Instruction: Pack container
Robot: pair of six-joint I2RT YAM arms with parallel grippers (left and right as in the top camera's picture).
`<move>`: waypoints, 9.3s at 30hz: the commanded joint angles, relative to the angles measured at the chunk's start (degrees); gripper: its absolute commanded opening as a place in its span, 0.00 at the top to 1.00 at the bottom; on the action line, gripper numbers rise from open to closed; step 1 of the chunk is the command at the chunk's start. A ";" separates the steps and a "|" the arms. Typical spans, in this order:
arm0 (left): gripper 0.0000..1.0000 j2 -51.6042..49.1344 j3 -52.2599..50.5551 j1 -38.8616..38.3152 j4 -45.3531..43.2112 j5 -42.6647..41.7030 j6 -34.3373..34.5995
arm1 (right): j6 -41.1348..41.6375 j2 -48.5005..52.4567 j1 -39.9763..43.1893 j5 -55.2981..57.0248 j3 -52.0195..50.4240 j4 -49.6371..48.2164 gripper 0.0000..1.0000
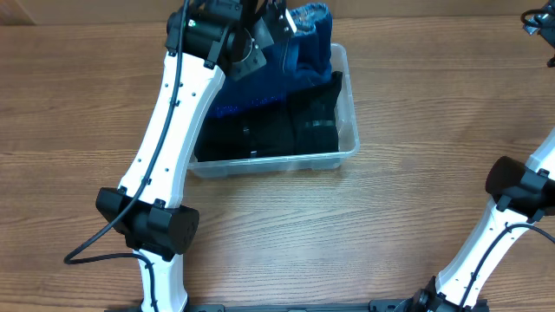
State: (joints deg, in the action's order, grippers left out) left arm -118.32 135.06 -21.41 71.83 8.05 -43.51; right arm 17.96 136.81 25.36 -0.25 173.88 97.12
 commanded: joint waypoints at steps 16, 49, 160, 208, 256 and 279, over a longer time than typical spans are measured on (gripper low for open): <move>0.73 1.70 -2.71 -5.01 10.95 -12.94 10.34 | -0.37 -0.83 0.00 -0.48 0.07 -0.11 0.00; 0.80 1.70 -16.06 -4.90 11.13 -21.11 24.17 | -0.37 -0.83 0.00 -0.48 0.07 -0.11 0.00; 0.00 118.14 -129.63 23.43 -59.87 -0.55 63.84 | -0.37 -0.83 0.00 -0.48 0.07 -0.11 0.00; 0.00 118.07 -133.00 23.41 -63.98 -3.39 49.90 | -2.12 -46.01 -26.32 4.50 -38.32 -3.72 0.00; 0.00 118.07 -133.00 23.41 -63.98 -3.39 49.90 | 0.11 -134.88 -26.40 -9.68 -171.58 -97.07 0.00; 0.00 118.07 -133.00 23.41 -63.98 -3.39 49.90 | -1.22 -136.65 -30.77 -3.69 -173.43 -92.52 0.00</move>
State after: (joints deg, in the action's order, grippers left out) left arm -0.75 2.35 1.63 8.10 4.97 7.25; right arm 17.54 0.84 -5.04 -4.82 1.06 4.71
